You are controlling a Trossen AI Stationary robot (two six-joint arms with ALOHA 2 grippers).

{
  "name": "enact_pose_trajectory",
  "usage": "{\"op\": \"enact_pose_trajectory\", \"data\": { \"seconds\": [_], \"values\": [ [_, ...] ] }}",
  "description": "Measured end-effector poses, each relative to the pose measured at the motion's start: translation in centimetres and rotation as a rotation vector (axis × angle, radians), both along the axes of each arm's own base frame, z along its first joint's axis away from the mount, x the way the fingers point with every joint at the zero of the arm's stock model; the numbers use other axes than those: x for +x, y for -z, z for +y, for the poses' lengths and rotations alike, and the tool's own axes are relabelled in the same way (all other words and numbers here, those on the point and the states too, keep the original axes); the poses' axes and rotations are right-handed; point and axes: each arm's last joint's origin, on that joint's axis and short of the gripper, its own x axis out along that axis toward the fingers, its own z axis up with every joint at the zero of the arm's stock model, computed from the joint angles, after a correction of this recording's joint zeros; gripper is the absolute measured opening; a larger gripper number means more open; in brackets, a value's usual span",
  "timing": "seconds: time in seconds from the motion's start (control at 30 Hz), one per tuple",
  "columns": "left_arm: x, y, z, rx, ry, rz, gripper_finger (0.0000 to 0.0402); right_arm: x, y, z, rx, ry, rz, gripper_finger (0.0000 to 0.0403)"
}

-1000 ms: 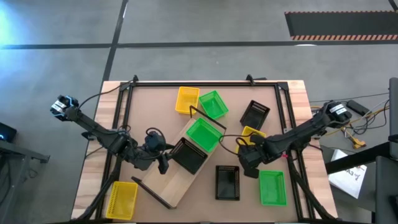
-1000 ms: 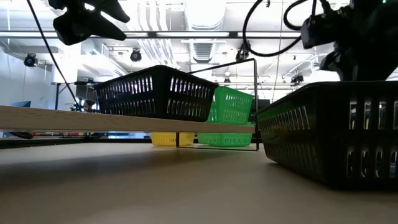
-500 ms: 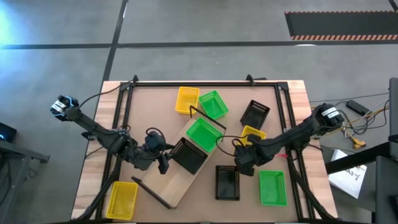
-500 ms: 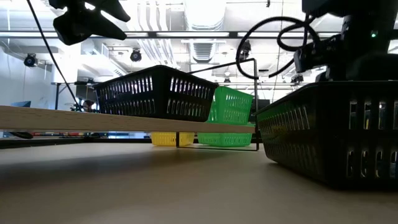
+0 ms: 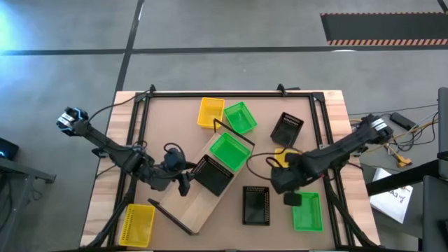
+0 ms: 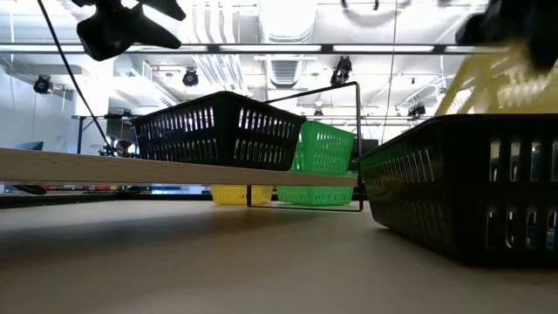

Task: Stack baskets on shelf by color
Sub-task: Put the middle yellow bin on the shelf

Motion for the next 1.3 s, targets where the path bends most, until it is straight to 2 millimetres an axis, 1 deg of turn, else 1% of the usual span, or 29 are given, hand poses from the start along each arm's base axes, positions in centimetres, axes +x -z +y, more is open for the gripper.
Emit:
{"op": "enact_pose_trajectory", "data": {
  "seconds": [0.07,0.17,0.27,0.37,0.47,0.57,0.63,0.77,0.9,0.97,1.07,1.17,1.3],
  "values": [
    [-0.1,-0.2,0.0,-0.004,0.003,-0.008,0.0164,-0.2,-2.5,0.7,0.119,-0.06,-0.008,0.0008],
    [-0.3,-0.6,0.2,-0.003,0.008,-0.019,0.0164,-0.3,-6.0,1.8,0.341,-0.159,-0.055,0.0008],
    [-0.5,-1.1,0.3,0.011,0.022,-0.036,0.0164,-0.2,-8.8,3.1,0.498,-0.311,-0.131,0.0008],
    [-0.8,-1.6,0.5,0.011,0.026,-0.051,0.0164,0.2,-10.5,4.4,0.59,-0.502,-0.253,0.0008],
    [-1.1,-2.0,0.7,0.002,0.025,-0.068,0.0164,1.4,-11.4,5.5,0.608,-0.664,-0.408,0.0008],
    [-1.5,-2.5,0.9,-0.009,0.025,-0.087,0.0164,3.4,-11.1,6.5,0.581,-0.786,-0.524,0.0008],
    [-1.8,-2.9,1.1,-0.02,0.024,-0.105,0.0164,5.3,-10.1,7.0,0.519,-0.836,-0.576,0.0008],
    [-2.6,-4.0,1.6,-0.045,0.024,-0.152,0.0164,9.6,-8.2,7.6,0.358,-0.933,-0.666,0.0008],
    [-3.5,-5.2,2.2,-0.023,0.036,-0.194,0.0164,14.1,-6.6,7.9,0.259,-0.99,-0.723,0.0008],
    [-3.9,-5.6,2.4,-0.016,0.042,-0.209,0.0164,16.2,-5.5,7.8,0.217,-0.995,-0.73,0.0008],
    [-4.4,-6.2,2.7,-0.013,0.047,-0.232,0.0164,19.2,-3.8,7.3,0.118,-0.946,-0.718,0.0008],
    [-4.7,-6.4,2.9,-0.014,0.048,-0.245,0.0164,21.3,-2.5,6.9,0.046,-0.911,-0.708,0.0008],
    [-4.9,-6.6,3.1,-0.004,0.054,-0.25,0.0164,23.3,-0.9,7.2,-0.032,-0.924,-0.71,0.0008]
  ]
}}
